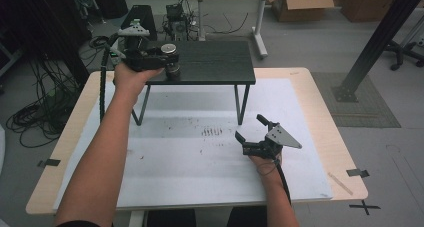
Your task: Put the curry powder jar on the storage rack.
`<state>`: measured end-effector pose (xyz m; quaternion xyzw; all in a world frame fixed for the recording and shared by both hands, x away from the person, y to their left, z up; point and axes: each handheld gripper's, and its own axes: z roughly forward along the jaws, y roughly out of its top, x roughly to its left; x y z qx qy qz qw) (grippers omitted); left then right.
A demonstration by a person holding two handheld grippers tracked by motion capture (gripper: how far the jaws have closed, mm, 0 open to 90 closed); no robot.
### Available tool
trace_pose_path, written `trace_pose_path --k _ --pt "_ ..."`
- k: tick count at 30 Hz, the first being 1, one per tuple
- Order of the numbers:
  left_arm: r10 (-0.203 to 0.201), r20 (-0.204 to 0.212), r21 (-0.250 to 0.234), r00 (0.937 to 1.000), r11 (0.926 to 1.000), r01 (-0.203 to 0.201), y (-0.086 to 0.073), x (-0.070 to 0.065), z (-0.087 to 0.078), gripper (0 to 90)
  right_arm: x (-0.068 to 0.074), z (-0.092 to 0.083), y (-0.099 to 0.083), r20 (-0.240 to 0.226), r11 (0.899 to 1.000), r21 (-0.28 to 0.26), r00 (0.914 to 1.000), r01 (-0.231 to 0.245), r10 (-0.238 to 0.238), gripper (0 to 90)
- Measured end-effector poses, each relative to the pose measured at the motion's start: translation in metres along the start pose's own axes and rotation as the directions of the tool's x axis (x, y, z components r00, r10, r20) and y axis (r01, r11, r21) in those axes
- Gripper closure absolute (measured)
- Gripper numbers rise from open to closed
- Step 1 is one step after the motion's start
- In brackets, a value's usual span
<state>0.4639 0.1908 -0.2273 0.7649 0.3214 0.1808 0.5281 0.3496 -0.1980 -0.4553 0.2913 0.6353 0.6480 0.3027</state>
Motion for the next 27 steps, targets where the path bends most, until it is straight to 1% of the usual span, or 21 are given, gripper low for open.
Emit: trace_pose_path --k 4,11,16,17,18,20,21,23,27 --pt "0.001 -0.008 0.0 1.0 1.0 -0.001 -0.0001 -0.0004 0.0012 48.8 0.0 0.0 0.0 0.0 1.0 -0.001 1.0 0.0 0.0 0.0" --pt "-0.011 -0.004 0.0 0.9999 0.9999 0.011 0.0002 0.0001 0.002 48.6 0.0001 0.0 0.0 0.001 1.0 -0.001 1.0 0.001 -0.001 0.0" --pt "-0.009 -0.003 -0.001 1.0 1.0 0.009 0.0001 0.0003 0.002 46.9 0.0001 0.0 0.0 0.001 1.0 0.0 1.0 0.001 -0.001 0.0" --pt "-0.015 -0.014 -0.001 0.9998 0.9999 0.015 0.0003 0.0004 0.0026 36.4 0.0001 0.0 0.0 0.001 1.0 0.0 1.0 0.001 -0.001 0.0" --pt "-0.015 -0.014 -0.001 0.9998 0.9999 0.015 0.0003 0.0004 0.0026 33.9 0.0002 0.0 0.0 0.001 1.0 0.0 1.0 0.001 -0.001 0.0" --pt "-0.023 0.003 -0.005 0.9997 0.9997 0.023 0.0 0.0016 0.0018 33.7 0.0001 0.0 0.0 0.001 1.0 -0.001 1.0 0.002 -0.002 0.0" --pt "-0.026 0.0 -0.005 0.9997 0.9997 0.026 -0.0001 0.0022 0.0012 30.2 0.0001 0.0 0.0 0.001 1.0 0.0 1.0 0.001 -0.001 0.0" --pt "-0.042 0.001 -0.012 0.9991 0.9991 0.042 -0.0004 0.0035 -0.0003 29.5 0.0001 0.0 0.0 0.001 1.0 0.0 1.0 0.001 -0.001 0.0" --pt "-0.05 -0.005 -0.011 0.9988 0.9987 0.05 -0.0005 0.004 -0.0021 27.6 0.0001 0.0 0.0 0.001 1.0 0.0 1.0 0.001 -0.001 0.0"
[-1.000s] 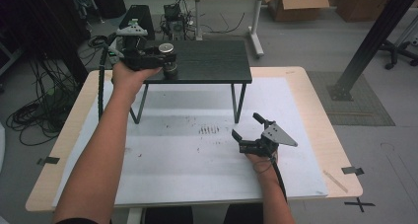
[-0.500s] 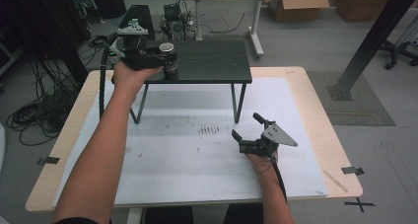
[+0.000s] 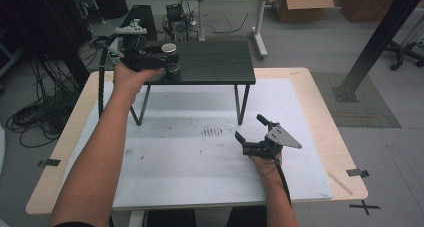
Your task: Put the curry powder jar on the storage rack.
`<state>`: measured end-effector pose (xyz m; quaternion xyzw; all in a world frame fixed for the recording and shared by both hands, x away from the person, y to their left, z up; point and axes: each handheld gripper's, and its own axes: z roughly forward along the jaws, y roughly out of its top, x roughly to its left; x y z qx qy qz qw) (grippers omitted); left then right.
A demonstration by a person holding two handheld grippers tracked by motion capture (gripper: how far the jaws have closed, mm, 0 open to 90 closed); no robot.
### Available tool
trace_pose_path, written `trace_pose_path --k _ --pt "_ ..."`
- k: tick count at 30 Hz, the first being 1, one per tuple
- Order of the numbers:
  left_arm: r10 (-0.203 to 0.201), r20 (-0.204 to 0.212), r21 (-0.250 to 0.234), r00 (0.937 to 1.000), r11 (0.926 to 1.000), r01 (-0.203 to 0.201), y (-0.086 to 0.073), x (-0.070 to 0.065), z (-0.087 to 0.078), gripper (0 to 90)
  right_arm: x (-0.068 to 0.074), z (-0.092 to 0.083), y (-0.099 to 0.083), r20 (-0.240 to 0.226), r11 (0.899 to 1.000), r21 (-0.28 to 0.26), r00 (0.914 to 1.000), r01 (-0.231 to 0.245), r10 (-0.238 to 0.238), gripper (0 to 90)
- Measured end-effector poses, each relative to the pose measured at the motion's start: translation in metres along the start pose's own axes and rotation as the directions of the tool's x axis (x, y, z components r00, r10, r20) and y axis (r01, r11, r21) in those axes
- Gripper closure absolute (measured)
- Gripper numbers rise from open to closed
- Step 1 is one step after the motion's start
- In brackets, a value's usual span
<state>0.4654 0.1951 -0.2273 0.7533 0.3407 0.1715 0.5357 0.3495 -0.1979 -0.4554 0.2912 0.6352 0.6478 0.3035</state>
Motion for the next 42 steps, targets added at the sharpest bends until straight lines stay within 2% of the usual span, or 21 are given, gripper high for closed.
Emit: trace_pose_path --k 5,11,13,18,24,31,33,37,42 --pt "0.001 -0.004 0.009 1.0 1.0 -0.001 0.0 -0.002 -0.001 26.1 0.0 0.0 0.0 0.0 1.0 0.0 1.0 0.001 -0.001 0.0" --pt "-0.014 -0.012 -0.009 0.9998 0.9999 0.014 0.0 0.001 -0.006 23.8 0.0 0.0 0.0 0.0 1.0 -0.001 1.0 0.001 -0.001 0.0" --pt "-0.017 -0.003 -0.016 0.9998 0.9997 0.017 -0.001 0.001 -0.007 23.1 0.0 0.0 0.0 0.0 1.0 0.0 1.0 0.0 0.0 0.0" --pt "-0.004 -0.007 -0.008 1.0 1.0 0.004 -0.001 -0.001 -0.01 21.1 0.0 0.0 0.0 0.0 1.0 0.0 1.0 0.001 -0.001 0.0" --pt "-0.007 -0.012 -0.017 0.9999 0.9998 0.007 -0.001 -0.002 -0.018 17.7 0.0 0.0 0.0 0.002 1.0 0.001 1.0 0.002 -0.002 0.0" --pt "-0.016 -0.041 -0.05 0.999 0.9987 0.014 -0.008 -0.003 -0.032 14.9 0.0 0.0 0.0 0.002 1.0 0.0 1.0 0.002 -0.002 0.0" --pt "-0.021 -0.039 -0.047 0.999 0.9987 0.019 -0.01 -0.003 -0.035 12.4 0.0 0.0 0.0 0.001 1.0 0.0 1.0 0.002 -0.002 0.0" --pt "-0.025 -0.023 -0.084 0.9994 0.9962 0.023 -0.016 -0.006 -0.044 10.8 0.0 0.0 0.0 0.001 1.0 0.001 1.0 0.002 -0.002 0.0" --pt "-0.003 -0.007 -0.114 1.0 0.9934 0.002 -0.023 -0.011 -0.055 7.1 0.0 0.0 0.0 0.001 1.0 0.0 1.0 0.003 -0.003 0.0"
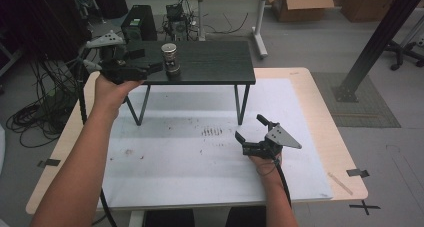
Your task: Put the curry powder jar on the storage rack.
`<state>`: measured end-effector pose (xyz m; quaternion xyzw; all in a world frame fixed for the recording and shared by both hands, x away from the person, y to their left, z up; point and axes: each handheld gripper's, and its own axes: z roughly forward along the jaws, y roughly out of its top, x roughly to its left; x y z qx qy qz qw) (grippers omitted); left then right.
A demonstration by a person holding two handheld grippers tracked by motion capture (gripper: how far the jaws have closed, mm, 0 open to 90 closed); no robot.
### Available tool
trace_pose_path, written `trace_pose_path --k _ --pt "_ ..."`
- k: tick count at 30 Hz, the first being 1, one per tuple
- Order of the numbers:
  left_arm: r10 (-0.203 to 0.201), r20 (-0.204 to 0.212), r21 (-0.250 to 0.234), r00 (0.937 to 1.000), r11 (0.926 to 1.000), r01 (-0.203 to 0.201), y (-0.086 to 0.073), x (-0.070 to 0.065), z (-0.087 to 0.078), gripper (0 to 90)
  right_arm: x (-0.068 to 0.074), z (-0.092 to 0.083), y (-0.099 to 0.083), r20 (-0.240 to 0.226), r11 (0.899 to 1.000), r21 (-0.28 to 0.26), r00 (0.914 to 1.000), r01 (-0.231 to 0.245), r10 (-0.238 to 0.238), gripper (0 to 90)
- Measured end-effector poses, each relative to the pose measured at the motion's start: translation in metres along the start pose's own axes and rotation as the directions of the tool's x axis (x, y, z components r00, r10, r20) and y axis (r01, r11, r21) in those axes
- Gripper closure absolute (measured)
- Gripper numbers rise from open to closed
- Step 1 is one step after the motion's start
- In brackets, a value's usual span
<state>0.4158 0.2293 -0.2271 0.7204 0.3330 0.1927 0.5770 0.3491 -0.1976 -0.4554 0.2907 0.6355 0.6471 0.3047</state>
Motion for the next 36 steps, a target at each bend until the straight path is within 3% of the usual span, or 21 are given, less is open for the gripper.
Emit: trace_pose_path --k 6,15,23,26,36 --pt "0.006 0.024 -0.033 0.9997 0.9994 -0.006 -0.01 -0.009 -0.008 4.4 0.0 0.0 0.0 0.0 1.0 -0.001 1.0 0.002 -0.002 0.0" --pt "0.058 0.066 -0.076 0.9962 0.9957 -0.053 -0.025 -0.026 -0.014 1.6 0.0 0.0 0.0 -0.001 1.0 -0.001 1.0 0.003 -0.003 0.0" --pt "0.075 0.092 -0.173 0.993 0.9832 -0.058 -0.051 -0.031 -0.018 0.4 0.0 0.0 0.0 -0.001 1.0 -0.002 1.0 0.004 -0.004 0.0" --pt "0.091 0.111 -0.227 0.9897 0.9718 -0.064 -0.068 -0.031 -0.018 0.4 0.0 0.0 0.0 -0.001 1.0 -0.002 1.0 0.003 -0.003 0.0" --pt "0.098 0.114 -0.256 0.9886 0.9643 -0.066 -0.105 -0.029 -0.011 0.4 0.0 0.0 0.0 -0.001 1.0 0.0 1.0 0.001 -0.001 0.0"
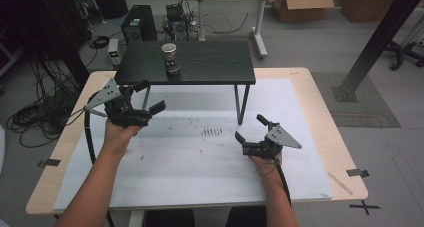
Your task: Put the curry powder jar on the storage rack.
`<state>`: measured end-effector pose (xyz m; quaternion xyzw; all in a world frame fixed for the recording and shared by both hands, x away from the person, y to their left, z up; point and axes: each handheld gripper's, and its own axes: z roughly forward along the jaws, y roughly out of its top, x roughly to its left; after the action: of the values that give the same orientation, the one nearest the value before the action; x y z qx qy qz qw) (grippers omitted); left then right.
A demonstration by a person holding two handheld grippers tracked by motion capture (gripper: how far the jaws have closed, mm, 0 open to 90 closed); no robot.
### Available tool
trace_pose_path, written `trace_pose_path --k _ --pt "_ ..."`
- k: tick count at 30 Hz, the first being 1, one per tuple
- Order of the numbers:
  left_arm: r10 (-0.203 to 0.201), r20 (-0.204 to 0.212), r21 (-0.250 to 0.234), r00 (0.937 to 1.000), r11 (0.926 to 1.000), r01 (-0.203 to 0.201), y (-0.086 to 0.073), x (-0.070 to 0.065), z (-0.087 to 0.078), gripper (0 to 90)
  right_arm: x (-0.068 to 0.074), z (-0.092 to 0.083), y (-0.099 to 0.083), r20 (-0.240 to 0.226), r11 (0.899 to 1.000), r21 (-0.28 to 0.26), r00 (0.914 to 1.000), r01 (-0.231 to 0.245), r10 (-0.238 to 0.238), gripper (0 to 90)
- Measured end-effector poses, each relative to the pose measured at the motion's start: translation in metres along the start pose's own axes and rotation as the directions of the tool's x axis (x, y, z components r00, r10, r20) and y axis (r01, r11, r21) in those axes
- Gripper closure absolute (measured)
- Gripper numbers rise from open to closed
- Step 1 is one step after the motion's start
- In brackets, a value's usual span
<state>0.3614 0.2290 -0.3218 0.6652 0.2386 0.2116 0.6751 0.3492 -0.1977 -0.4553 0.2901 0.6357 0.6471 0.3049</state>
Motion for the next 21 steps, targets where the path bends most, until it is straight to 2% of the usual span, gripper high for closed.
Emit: trace_pose_path --k 6,13,21 --pt "-0.015 -0.009 0.018 0.9999 0.9997 0.015 -0.022 0.002 0.0 0.4 0.0 0.0 0.0 0.0 1.0 0.0 1.0 0.0 0.0 0.0" --pt "0.004 -0.03 0.029 0.9995 0.9996 -0.003 -0.044 0.005 -0.001 0.4 0.0 0.0 0.0 -0.001 1.0 0.0 1.0 0.0 0.0 0.0" --pt "-0.025 -0.024 0.021 0.9994 0.9995 0.026 -0.063 0.007 -0.002 0.5 0.0 0.0 0.0 -0.001 1.0 0.0 1.0 0.001 -0.001 0.0"
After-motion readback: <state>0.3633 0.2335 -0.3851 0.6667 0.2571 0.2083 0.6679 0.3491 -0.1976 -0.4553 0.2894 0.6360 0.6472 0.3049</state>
